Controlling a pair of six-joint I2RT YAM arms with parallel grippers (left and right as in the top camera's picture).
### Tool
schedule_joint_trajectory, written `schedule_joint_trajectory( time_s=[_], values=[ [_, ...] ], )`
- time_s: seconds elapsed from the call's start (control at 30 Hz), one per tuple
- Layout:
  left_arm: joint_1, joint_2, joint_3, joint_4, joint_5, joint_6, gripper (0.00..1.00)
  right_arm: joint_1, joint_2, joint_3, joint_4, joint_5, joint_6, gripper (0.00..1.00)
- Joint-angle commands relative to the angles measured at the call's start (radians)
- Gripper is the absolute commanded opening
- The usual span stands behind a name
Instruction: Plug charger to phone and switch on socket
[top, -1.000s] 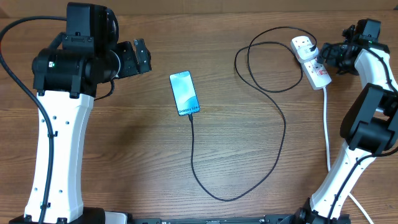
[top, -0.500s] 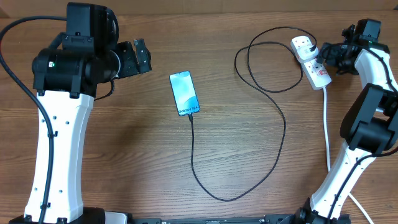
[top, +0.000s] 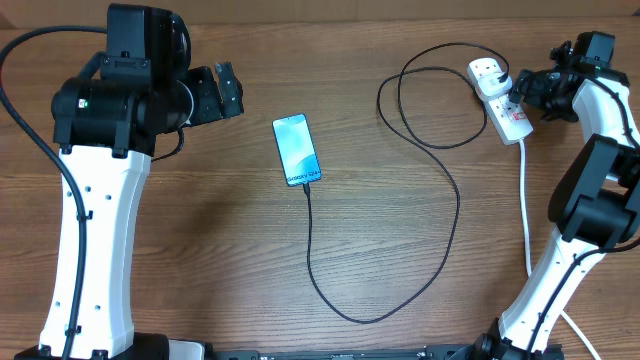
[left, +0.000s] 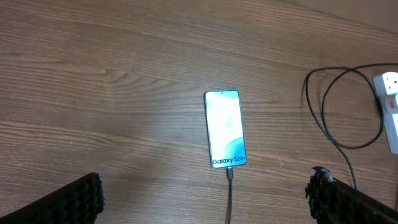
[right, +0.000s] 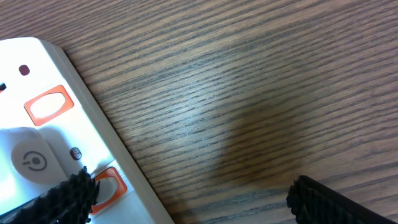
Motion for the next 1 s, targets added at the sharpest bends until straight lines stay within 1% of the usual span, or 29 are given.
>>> schedule_joint_trajectory(
  time_s=[0.0,0.6,0.73,0.83,0.97],
  values=[
    [0.005,0.005,-0.002,0.004,-0.003,0.019,1.0,0.035,0.023,-0.039,-0.038,-0.059,-0.048,1.0],
    [0.005,0.005,-0.002,0.003,-0.003,0.019,1.0,0.066,0.022,-0.039,-0.057,-0.058,-0.047,1.0],
    [0.005,0.005,-0.002,0.003,-0.004,0.019,1.0,0.06,0.02,-0.015,-0.085,-0.06,0.004,1.0],
    [0.005,0.005,-0.002,0.003,-0.003,0.019,1.0,0.053,-0.007,0.009,-0.124,-0.062,0.016,1.0],
    [0.005,0.005,-0.002,0.003,-0.003,0.019,1.0,0.05,-0.093,0.012,-0.155,-0.062,0.017,1.0]
  ],
)
